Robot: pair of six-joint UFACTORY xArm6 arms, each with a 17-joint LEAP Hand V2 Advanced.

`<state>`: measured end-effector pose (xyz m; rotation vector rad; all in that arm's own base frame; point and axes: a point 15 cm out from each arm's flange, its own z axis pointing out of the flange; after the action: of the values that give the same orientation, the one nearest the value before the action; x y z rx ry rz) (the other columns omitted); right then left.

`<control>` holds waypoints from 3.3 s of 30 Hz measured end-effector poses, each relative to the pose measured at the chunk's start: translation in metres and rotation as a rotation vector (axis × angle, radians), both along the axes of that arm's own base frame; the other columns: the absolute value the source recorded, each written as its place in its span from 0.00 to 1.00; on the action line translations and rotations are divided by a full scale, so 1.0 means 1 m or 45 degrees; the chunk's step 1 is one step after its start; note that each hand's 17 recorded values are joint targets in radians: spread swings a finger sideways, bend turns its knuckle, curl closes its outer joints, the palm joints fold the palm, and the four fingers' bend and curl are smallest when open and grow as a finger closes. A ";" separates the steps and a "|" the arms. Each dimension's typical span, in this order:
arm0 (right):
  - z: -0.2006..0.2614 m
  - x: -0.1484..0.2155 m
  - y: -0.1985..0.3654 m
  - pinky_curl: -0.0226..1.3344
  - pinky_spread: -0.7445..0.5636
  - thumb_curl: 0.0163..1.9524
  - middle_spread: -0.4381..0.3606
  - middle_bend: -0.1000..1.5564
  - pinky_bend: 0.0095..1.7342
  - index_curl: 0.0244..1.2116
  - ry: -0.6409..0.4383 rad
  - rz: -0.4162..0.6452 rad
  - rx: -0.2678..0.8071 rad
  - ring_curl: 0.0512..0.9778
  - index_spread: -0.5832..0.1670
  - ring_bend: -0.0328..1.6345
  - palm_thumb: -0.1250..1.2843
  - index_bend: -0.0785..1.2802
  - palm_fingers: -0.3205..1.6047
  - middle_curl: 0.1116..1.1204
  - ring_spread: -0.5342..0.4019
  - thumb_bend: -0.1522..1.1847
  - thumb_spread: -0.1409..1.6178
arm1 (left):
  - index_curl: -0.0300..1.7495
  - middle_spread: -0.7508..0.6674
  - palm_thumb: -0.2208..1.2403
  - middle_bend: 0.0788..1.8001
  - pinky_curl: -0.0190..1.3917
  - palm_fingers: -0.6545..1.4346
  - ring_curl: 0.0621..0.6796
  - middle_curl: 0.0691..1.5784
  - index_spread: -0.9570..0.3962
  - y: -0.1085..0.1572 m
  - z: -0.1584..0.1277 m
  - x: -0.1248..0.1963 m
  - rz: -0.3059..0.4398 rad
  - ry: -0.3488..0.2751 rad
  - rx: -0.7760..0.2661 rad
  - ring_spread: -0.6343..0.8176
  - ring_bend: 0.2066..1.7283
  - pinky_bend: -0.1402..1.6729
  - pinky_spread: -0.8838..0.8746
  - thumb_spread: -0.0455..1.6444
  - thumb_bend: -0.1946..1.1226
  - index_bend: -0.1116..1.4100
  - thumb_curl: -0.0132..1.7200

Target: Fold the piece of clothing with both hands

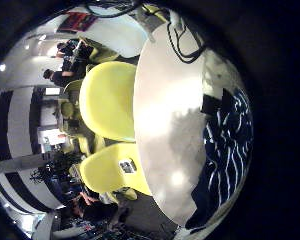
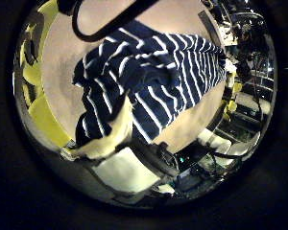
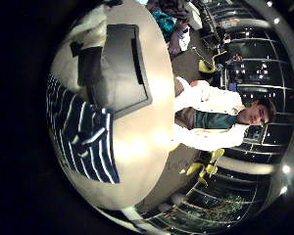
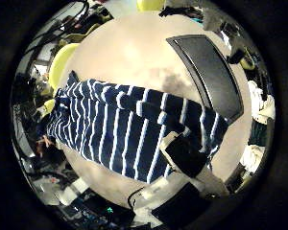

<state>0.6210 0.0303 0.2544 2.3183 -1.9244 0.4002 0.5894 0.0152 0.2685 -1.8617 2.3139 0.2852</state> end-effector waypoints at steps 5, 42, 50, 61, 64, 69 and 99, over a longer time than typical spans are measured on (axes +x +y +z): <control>0.063 -0.010 -0.026 0.57 0.73 0.20 0.25 0.37 0.41 0.41 -0.090 -0.042 0.010 0.47 0.20 0.55 0.48 0.25 0.21 0.38 0.52 0.10 0.81 | 0.58 0.38 0.34 0.13 0.46 0.39 0.63 0.49 0.43 0.005 0.031 -0.029 0.009 0.032 -0.107 0.29 0.46 0.49 0.30 0.64 0.13 0.24 0.19; -0.055 -0.136 -0.077 0.30 0.82 0.15 0.38 0.21 0.16 0.25 0.514 0.035 0.080 0.24 0.26 0.27 0.46 0.17 0.25 0.24 0.62 0.10 0.80 | 0.38 0.51 0.42 0.06 0.28 0.44 0.38 0.27 0.59 0.032 -0.104 -0.128 0.003 0.174 -0.155 0.50 0.27 0.20 0.66 0.85 0.14 0.20 0.15; -0.078 -0.123 -0.050 0.29 0.81 0.16 0.41 0.19 0.18 0.22 0.455 0.126 0.073 0.23 0.27 0.27 0.47 0.16 0.23 0.23 0.63 0.10 0.73 | 0.36 0.50 0.41 0.06 0.27 0.45 0.35 0.26 0.60 0.027 -0.094 -0.130 -0.008 0.168 -0.159 0.50 0.25 0.19 0.66 0.85 0.14 0.20 0.15; -0.110 -0.126 -0.026 0.27 0.80 0.17 0.42 0.20 0.18 0.21 0.538 0.198 0.022 0.23 0.28 0.28 0.48 0.17 0.28 0.24 0.60 0.10 0.69 | 0.34 0.50 0.41 0.06 0.26 0.45 0.33 0.24 0.59 0.027 -0.089 -0.132 0.000 0.165 -0.163 0.50 0.25 0.18 0.66 0.85 0.14 0.20 0.15; -0.110 -0.126 -0.031 0.27 0.78 0.17 0.39 0.21 0.18 0.21 0.545 0.203 -0.003 0.24 0.30 0.30 0.49 0.18 0.32 0.24 0.56 0.10 0.68 | 0.34 0.49 0.41 0.07 0.26 0.46 0.32 0.24 0.59 0.027 -0.085 -0.132 0.001 0.158 -0.163 0.50 0.25 0.18 0.66 0.85 0.14 0.20 0.15; -0.108 -0.129 -0.037 0.25 0.68 0.20 0.28 0.24 0.17 0.22 0.564 0.196 -0.021 0.26 0.30 0.38 0.59 0.20 0.46 0.26 0.44 0.12 0.67 | 0.33 0.49 0.41 0.07 0.25 0.46 0.31 0.24 0.59 0.027 -0.081 -0.131 0.001 0.150 -0.162 0.50 0.24 0.18 0.66 0.85 0.14 0.20 0.15; -0.050 -0.144 -0.166 0.62 0.35 0.32 0.27 0.77 0.70 0.70 0.422 -0.029 -0.027 0.70 0.33 0.83 0.85 0.79 0.68 0.77 0.32 0.12 0.73 | 0.33 0.46 0.41 0.07 0.22 0.49 0.28 0.24 0.57 0.014 -0.092 -0.180 0.000 0.293 -0.167 0.45 0.25 0.18 0.64 0.83 0.14 0.20 0.16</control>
<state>0.4765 -0.1361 0.2046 2.1810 -1.7744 0.0291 0.4095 0.0290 0.1765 -1.9839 2.5391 0.3737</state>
